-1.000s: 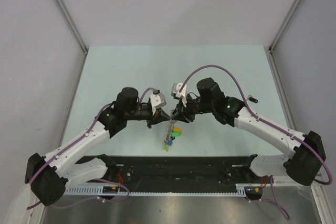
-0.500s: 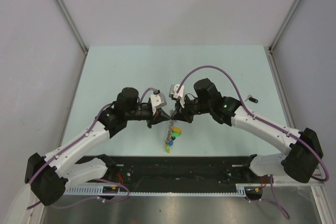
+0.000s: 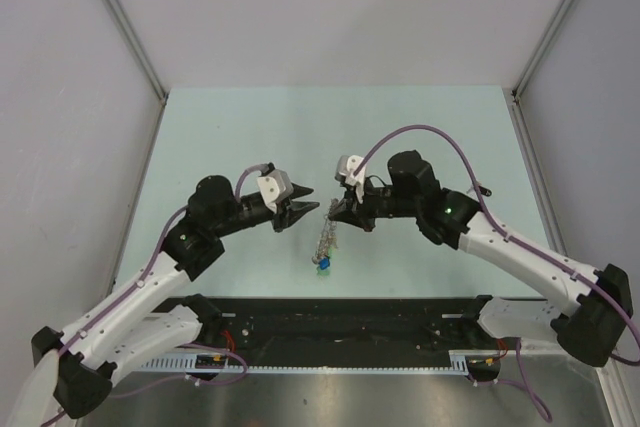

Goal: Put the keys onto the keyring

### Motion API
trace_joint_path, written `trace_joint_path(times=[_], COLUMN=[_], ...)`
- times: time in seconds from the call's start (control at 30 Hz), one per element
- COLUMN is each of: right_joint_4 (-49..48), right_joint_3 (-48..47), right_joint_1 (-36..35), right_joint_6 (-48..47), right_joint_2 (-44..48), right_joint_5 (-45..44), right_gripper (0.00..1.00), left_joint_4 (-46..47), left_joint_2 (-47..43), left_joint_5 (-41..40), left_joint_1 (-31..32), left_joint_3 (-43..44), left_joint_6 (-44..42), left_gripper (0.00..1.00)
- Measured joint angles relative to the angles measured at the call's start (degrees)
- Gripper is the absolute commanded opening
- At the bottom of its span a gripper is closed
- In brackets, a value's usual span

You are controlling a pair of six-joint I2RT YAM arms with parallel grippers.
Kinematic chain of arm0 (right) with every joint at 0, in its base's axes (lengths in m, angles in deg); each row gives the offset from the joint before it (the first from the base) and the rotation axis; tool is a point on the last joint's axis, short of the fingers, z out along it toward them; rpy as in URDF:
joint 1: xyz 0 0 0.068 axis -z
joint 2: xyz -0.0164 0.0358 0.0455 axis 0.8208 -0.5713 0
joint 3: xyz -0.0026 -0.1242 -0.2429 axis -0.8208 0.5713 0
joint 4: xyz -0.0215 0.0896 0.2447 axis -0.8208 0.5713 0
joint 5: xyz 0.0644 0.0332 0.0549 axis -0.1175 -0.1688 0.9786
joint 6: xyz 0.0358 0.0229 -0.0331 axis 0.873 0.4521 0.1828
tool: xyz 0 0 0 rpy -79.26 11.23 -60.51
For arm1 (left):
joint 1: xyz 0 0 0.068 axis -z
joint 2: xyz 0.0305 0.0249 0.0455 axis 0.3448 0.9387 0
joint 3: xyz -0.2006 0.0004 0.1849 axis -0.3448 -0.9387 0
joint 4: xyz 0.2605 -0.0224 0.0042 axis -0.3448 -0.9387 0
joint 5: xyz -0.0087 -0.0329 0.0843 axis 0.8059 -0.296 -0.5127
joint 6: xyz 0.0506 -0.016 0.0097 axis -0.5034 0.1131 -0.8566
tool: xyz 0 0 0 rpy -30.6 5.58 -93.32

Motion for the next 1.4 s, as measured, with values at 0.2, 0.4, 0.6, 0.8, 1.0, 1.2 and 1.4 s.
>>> trace_joint_path(times=[0.2, 0.4, 0.6, 0.8, 1.0, 1.2, 1.4], right_joint_4=[-9.2, -17.9, -24.0, -30.1, -34.7, -37.6, -39.4], right_joint_3=[5.4, 11.6, 13.9, 16.2, 18.1, 18.8, 19.4], right_joint_1=[1.7, 3.3, 3.6, 3.6, 3.5, 3.4, 3.4], right_joint_6=[1.8, 4.5, 6.8, 8.8, 11.0, 12.2, 13.1], right_joint_2=[7.7, 11.9, 13.4, 13.9, 13.7, 12.8, 12.3], right_joint_5=[0.4, 1.5, 2.0, 2.1, 2.2, 1.7, 1.5], right_gripper=[0.00, 0.00, 0.00, 0.00, 0.00, 0.00, 0.00], left_joint_4=[3.1, 5.8, 7.3, 9.9, 16.1, 19.9, 22.2], left_joint_2=[0.8, 1.7, 5.2, 7.0, 7.0, 6.8, 6.3], left_joint_5=[-2.0, 0.5, 5.9, 10.6, 14.0, 16.2, 16.0], left_joint_1=[-0.2, -0.4, -0.4, -0.6, -1.0, -0.9, -0.9], left_joint_3=[-0.5, -1.9, -1.9, -2.1, -3.6, -4.3, -5.4], left_joint_6=[2.0, 4.5, 6.7, 10.2, 14.9, 18.1, 19.2], left_gripper=[0.39, 0.39, 0.40, 0.43, 0.47, 0.49, 0.34])
